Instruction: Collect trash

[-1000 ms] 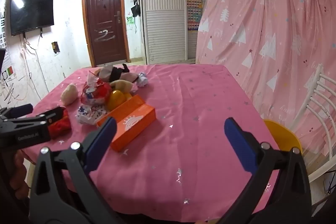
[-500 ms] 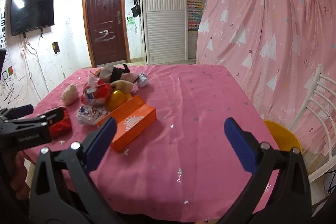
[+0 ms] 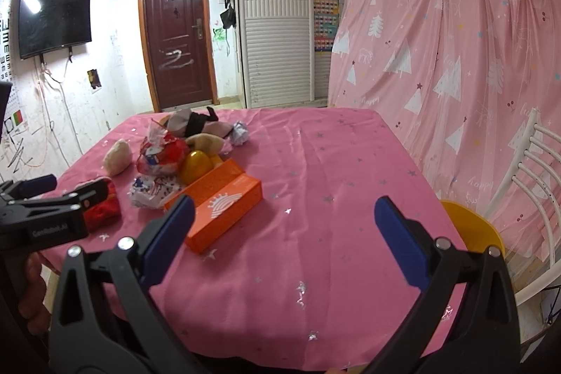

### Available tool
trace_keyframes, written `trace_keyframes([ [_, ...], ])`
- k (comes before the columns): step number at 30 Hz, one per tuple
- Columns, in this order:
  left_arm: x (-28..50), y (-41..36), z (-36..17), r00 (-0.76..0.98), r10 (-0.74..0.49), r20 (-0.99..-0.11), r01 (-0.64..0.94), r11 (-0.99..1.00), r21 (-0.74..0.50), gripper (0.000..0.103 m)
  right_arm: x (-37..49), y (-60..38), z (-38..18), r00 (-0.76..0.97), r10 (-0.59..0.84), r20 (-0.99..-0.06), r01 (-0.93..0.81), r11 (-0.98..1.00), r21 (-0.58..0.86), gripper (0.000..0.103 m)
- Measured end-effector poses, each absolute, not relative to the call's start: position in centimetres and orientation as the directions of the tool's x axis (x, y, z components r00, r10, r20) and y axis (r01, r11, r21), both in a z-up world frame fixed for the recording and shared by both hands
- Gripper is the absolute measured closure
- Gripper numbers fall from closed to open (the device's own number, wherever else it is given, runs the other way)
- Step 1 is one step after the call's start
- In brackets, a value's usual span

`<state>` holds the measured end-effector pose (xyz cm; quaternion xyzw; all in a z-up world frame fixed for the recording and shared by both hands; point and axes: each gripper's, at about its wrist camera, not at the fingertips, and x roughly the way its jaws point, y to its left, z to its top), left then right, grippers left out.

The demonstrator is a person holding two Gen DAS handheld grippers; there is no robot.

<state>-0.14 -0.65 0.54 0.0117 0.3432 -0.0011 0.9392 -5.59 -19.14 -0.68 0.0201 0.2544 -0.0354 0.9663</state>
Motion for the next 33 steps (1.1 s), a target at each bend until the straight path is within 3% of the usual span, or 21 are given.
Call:
trace_keyframes([
  [33, -0.5, -0.51, 0.01, 0.771, 0.013, -0.637, 0.008, 1.0, 0.03, 0.008, -5.58, -18.94, -0.39, 0.871, -0.058, -0.488, 0.079, 0.997, 0.022, 0.005],
])
